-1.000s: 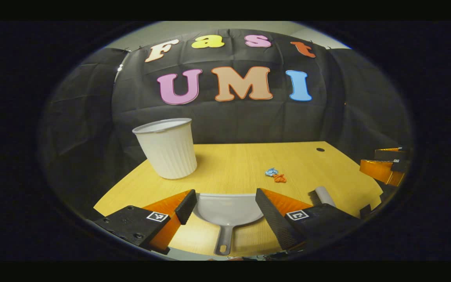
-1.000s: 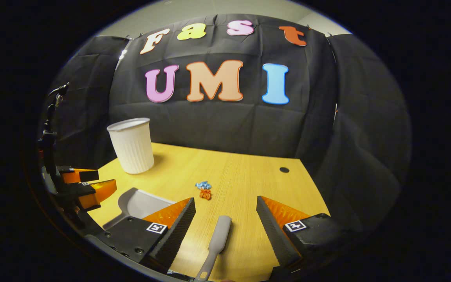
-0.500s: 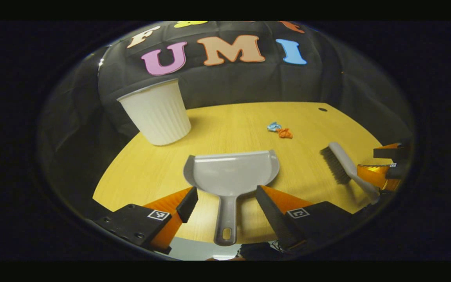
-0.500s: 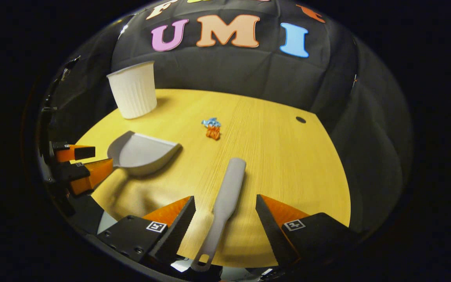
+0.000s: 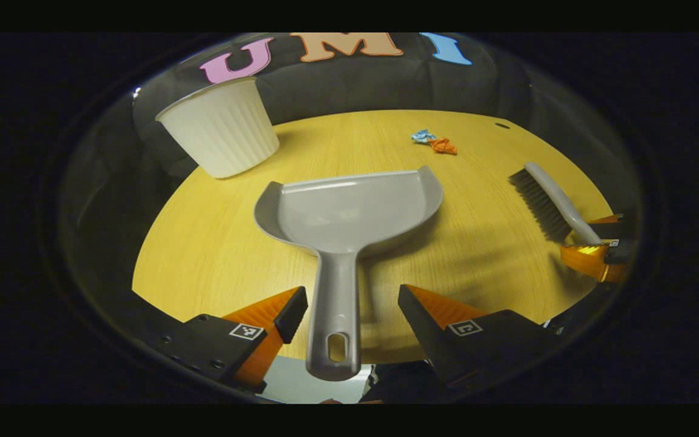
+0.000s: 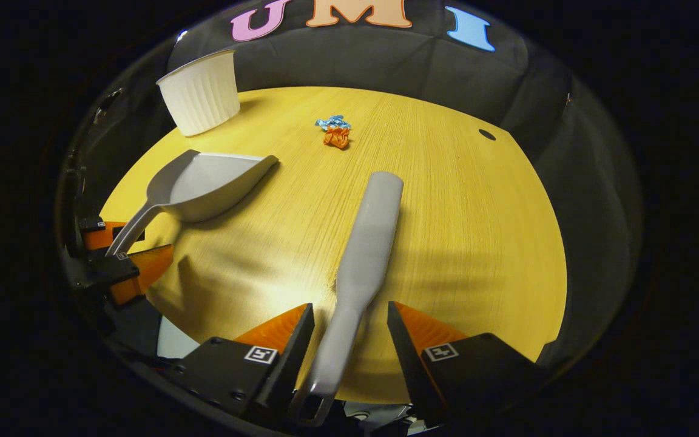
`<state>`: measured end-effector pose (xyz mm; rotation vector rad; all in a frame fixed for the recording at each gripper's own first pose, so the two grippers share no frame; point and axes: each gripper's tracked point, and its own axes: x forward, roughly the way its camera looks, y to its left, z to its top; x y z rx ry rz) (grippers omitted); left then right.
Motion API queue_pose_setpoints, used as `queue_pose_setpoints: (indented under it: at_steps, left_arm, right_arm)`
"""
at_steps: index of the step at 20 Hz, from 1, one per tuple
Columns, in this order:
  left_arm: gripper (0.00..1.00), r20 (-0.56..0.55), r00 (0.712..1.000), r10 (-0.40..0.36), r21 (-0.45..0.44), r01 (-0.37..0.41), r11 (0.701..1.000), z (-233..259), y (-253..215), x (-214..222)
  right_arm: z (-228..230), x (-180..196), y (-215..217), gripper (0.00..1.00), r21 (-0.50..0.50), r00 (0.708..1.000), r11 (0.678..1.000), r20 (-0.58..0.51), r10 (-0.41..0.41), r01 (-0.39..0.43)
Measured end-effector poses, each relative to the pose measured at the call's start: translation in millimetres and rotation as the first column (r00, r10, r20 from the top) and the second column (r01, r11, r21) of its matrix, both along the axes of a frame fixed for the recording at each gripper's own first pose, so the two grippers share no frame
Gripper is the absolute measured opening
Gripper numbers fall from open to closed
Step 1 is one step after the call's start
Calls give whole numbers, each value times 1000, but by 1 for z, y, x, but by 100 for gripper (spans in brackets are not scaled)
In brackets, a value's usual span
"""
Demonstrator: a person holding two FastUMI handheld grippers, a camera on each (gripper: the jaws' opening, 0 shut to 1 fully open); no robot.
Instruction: Pick up the small broom and dustpan from the desktop, sweep the trash into the dustpan with the broom, and then empty the trash into the garbage bin.
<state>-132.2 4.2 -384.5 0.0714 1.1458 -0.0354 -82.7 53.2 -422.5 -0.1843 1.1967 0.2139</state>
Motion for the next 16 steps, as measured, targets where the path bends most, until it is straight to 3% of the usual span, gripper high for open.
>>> queue_pose_setpoints:
  at_steps: [1,2,4,5,7,12,13,16]
  left_arm:
    - [94,-20,1000,1,-11,-1,1000,-3,-3,-2]
    - [83,-3,1000,4,-26,-4,1000,-2,-7,4]
    - [58,-24,999,29,-7,-29,1000,-8,1,7]
    - [33,-31,999,19,-14,-20,1000,-6,0,7]
    - [30,-43,999,8,-23,-9,1000,-4,-1,8]
    - [28,49,999,-13,-35,15,999,15,-13,34]
    - [29,67,997,-28,-25,30,999,21,-15,37]
    - [27,91,990,-109,14,108,994,30,-22,46]
  right_arm:
    - [-3,-1,-1,64,-6,1000,1000,-14,1,-1]
    - [-1,2,-7,51,-27,1000,1000,-11,-5,5]
    - [0,0,-8,24,-11,999,1000,-39,6,-6]
    - [2,2,-8,19,-2,999,1000,-32,6,-6]
    - [4,4,-7,18,25,1000,1000,-24,16,-15]
    - [19,12,-21,15,57,997,996,32,68,-70]
    - [23,18,-27,11,61,996,995,41,73,-75]
    - [20,48,-37,15,62,992,993,89,93,-99]
